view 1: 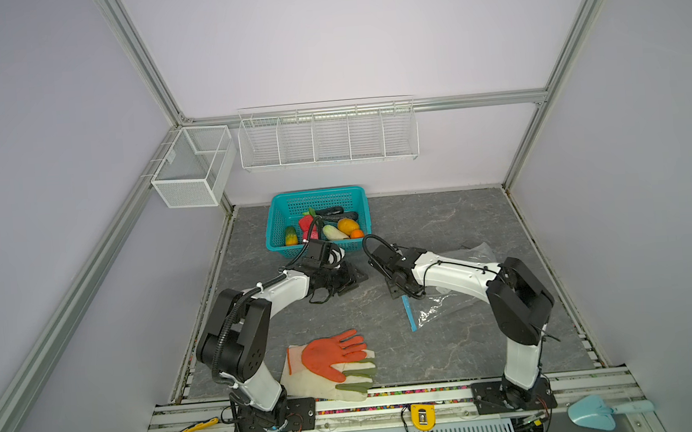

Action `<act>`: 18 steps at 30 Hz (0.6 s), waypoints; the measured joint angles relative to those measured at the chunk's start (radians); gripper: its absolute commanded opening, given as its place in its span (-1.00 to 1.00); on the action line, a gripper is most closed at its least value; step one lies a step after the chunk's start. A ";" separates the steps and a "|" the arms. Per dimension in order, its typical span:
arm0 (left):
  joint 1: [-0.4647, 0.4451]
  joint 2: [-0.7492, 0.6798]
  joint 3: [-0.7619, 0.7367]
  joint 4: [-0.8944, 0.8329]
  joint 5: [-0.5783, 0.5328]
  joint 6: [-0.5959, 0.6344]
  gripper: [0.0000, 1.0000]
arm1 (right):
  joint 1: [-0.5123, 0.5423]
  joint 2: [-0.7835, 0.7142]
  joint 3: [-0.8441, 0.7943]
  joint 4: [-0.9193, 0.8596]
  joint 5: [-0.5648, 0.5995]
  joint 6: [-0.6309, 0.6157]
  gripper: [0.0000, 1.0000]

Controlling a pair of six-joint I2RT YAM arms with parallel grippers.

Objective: Place the food in the zip-top bag and seal the zipper
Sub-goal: 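Pinch the blue zipper edge with the right gripper while the left gripper hovers nearby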

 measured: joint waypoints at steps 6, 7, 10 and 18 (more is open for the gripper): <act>0.000 0.000 0.000 0.010 0.001 0.000 -0.03 | -0.014 0.023 -0.004 0.028 -0.039 0.003 0.00; 0.000 0.000 0.000 0.011 0.001 0.000 -0.02 | -0.018 0.023 -0.006 0.034 -0.043 0.003 -0.03; 0.000 0.002 0.000 0.017 0.002 -0.001 -0.03 | -0.025 0.023 -0.016 0.049 -0.055 0.006 -0.13; 0.000 0.007 0.000 0.024 0.006 -0.007 -0.03 | -0.034 0.028 -0.042 0.083 -0.089 0.008 -0.22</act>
